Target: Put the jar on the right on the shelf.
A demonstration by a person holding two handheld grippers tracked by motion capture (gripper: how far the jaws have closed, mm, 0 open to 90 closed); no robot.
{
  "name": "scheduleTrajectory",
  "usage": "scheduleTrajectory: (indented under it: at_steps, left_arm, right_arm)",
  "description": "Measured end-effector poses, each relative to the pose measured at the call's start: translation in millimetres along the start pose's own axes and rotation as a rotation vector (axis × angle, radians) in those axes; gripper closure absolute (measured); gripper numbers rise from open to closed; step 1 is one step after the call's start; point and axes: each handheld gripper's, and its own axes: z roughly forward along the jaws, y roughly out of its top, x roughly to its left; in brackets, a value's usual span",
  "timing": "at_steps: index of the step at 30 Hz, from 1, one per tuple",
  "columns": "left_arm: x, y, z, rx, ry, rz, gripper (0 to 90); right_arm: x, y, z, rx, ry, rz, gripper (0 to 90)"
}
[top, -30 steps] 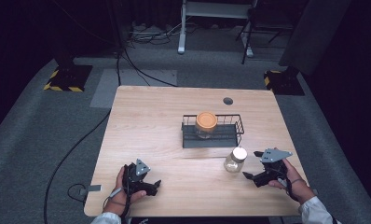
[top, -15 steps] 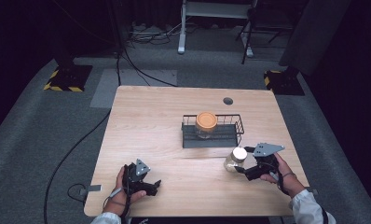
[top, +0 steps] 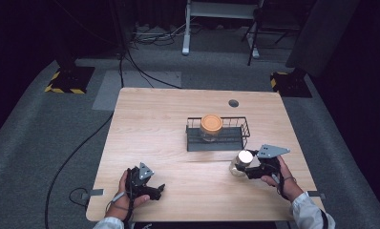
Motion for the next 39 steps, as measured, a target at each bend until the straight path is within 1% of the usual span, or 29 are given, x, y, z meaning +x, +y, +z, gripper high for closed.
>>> scheduleTrajectory:
  at_steps: [4, 6, 9, 13, 20, 26, 37, 39]
  left_arm:
    - [0.0, 0.0, 0.0, 0.0, 0.0, 0.0, 0.0]
    - [0.1, 0.0, 0.0, 0.0, -0.001, 0.0, 0.0]
    - [0.0, 0.0, 0.0, 0.0, 0.0, 0.0, 0.0]
    - [0.0, 0.0, 0.0, 0.0, 0.0, 0.0, 0.0]
    - [0.1, 0.0, 0.0, 0.0, -0.001, 0.0, 0.0]
    - [0.1, 0.1, 0.1, 0.0, -0.001, 0.0, 0.0]
    - [0.3, 0.3, 0.2, 0.001, -0.002, 0.002, 0.0]
    - [0.4, 0.4, 0.2, 0.001, -0.002, 0.003, 0.0]
  right_arm:
    - [-0.8, -1.3, -0.3, -0.029, -0.021, 0.016, 38.4]
    - [-0.6, -1.6, -1.1, -0.049, -0.022, 0.017, 39.1]
    - [1.6, -2.6, -0.7, -0.061, -0.033, 0.006, 39.4]
    - [6.0, -1.3, -0.8, -0.058, -0.056, -0.01, 39.4]
    - [6.4, -1.1, -2.7, -0.049, -0.089, 0.017, 39.5]
    - [4.5, 0.9, -9.2, -0.058, -0.102, 0.035, 39.5]
    - [0.9, 11.0, -22.6, -0.053, -0.142, 0.061, 39.5]
    - [1.7, 14.0, -24.4, -0.048, -0.149, 0.057, 39.5]
